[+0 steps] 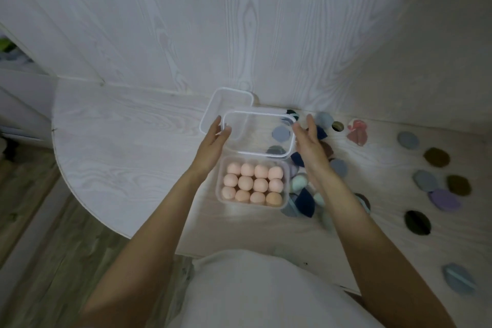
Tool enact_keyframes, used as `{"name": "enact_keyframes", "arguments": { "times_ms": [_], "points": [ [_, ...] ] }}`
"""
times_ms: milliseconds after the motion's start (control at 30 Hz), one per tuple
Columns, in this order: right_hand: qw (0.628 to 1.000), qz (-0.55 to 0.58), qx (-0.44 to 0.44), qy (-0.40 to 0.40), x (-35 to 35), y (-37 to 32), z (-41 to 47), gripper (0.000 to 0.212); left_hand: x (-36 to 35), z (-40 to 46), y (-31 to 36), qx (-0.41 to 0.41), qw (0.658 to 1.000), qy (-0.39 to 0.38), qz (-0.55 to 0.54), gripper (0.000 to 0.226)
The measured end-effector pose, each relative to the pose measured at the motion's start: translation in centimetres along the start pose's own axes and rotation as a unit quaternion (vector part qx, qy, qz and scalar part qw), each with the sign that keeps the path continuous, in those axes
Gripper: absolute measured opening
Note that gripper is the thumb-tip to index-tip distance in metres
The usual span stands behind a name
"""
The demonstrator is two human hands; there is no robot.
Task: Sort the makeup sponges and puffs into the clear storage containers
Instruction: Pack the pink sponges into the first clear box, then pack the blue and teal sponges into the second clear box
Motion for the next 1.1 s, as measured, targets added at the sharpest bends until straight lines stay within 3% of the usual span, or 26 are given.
{"name": "enact_keyframes", "arguments": {
  "times_ms": [167,267,300,367,433,600,667,800,900,933,1033,1100],
  "points": [
    [0.996,0.041,0.071,-0.042,0.5,0.2,-1.9,0.039,1.5,-2.0,-0.2,-0.009,0.997,0.002,-0.079,0.050],
    [0.980,-0.125,0.130,-0.085,-0.2,2.8,-4.3,0.030,2.4,-3.9,-2.7,-0.005,1.000,-0.019,0.006,0.038],
    [0.954,-0.219,0.165,-0.118,-1.0,4.0,-5.1,0.025,2.7,-4.5,-4.0,-0.001,0.999,-0.020,0.042,0.032],
    [0.870,-0.388,0.245,-0.180,-2.9,5.7,-6.5,0.049,2.5,-5.4,-6.0,0.012,0.995,-0.033,0.089,0.061],
    [0.816,-0.462,0.298,-0.176,-3.7,6.3,-7.1,0.072,2.2,-6.4,-7.5,0.040,0.995,-0.041,0.086,0.086],
    [0.743,-0.543,0.371,-0.124,-4.9,6.3,-7.3,0.075,2.3,-7.0,-8.2,0.024,0.996,-0.002,0.089,0.074],
    [0.730,-0.549,0.386,-0.125,-5.0,6.3,-7.3,0.073,2.2,-7.2,-8.1,0.020,0.996,0.008,0.090,0.072],
    [0.754,-0.526,0.354,-0.174,-4.4,6.1,-6.6,0.072,2.1,-7.5,-7.6,0.022,0.997,0.022,0.073,0.070],
    [0.753,-0.541,0.357,-0.113,-3.8,5.3,-6.0,0.073,2.6,-6.9,-7.5,0.040,0.997,0.031,0.050,0.061],
    [0.770,-0.537,0.334,-0.087,-3.6,5.3,-5.7,0.075,2.9,-6.7,-7.7,0.047,0.997,0.036,0.044,0.058],
    [0.869,-0.438,0.216,-0.081,-4.6,5.4,-4.7,0.072,4.7,-5.9,-8.0,0.083,0.995,0.052,-0.021,0.055],
    [0.882,-0.409,0.203,-0.121,-6.4,5.3,-4.7,0.068,6.7,-6.2,-8.3,0.114,0.988,0.073,-0.080,0.058]
  ]
}}
Point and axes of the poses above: each hand's wrist, its own z-axis towards the middle knuckle, its own x-axis out of the back of the hand, y = z × x, the point moved 8 cm from there along z, towards the middle knuckle, and after that the axes turned 7 degrees about y, right-handed, at the moved point
